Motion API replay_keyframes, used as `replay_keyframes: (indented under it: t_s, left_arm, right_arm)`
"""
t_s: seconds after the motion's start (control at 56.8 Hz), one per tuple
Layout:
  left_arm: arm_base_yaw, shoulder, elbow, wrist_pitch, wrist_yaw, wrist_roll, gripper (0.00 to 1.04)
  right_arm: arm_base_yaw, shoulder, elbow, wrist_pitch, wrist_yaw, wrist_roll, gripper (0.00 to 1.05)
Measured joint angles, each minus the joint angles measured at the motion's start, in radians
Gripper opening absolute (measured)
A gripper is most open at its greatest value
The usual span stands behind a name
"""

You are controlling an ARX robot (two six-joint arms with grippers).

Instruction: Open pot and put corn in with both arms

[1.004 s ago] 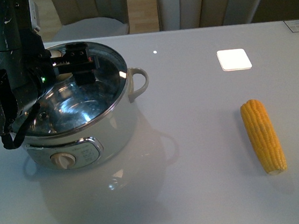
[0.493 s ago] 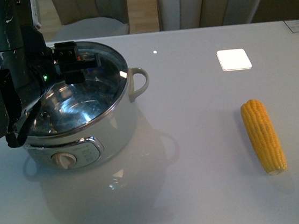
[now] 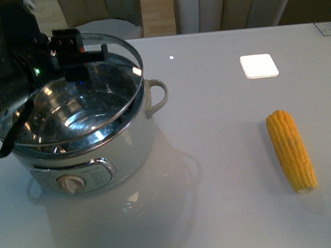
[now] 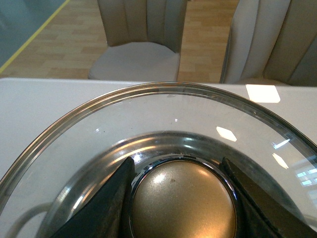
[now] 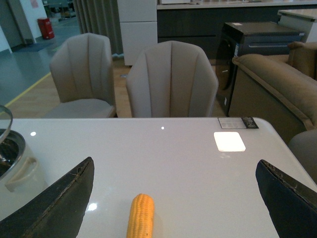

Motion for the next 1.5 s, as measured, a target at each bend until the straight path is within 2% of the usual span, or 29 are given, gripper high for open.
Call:
replay_keyframes:
  t_s: [0.088, 0.317, 0.563, 0.669, 0.792, 1.021, 1.496]
  left_arm:
    - [0.03, -0.048, -0.002, -0.018, 0.004, 0.004, 0.44]
    - [0.203, -0.144, -0.071, 0.021, 0.073, 0.036, 0.44]
    - [0.504, -0.105, -0.158, 0.161, 0.174, 0.083, 0.44]
    - [0.654, 0.02, -0.172, 0.298, 0.214, 0.113, 0.44]
    - [0.735, 0.175, -0.167, 0.415, 0.253, 0.134, 0.44]
    - [0.784, 0.421, -0.088, 0.486, 0.297, 0.141, 0.44]
    - [0.787, 0.698, 0.145, 0.502, 0.353, 0.129, 0.44]
  right_arm:
    - [0.0, 0.0, 0.0, 0.0, 0.0, 0.0, 0.96]
    - [0.0, 0.0, 0.0, 0.0, 0.0, 0.0, 0.96]
    - [0.0, 0.0, 0.0, 0.0, 0.0, 0.0, 0.96]
    - [0.0, 0.0, 0.0, 0.0, 0.0, 0.0, 0.96]
    - [0.0, 0.0, 0.0, 0.0, 0.0, 0.0, 0.96]
    - [0.0, 0.0, 0.0, 0.0, 0.0, 0.0, 0.96]
    - [0.0, 0.0, 0.0, 0.0, 0.0, 0.0, 0.96]
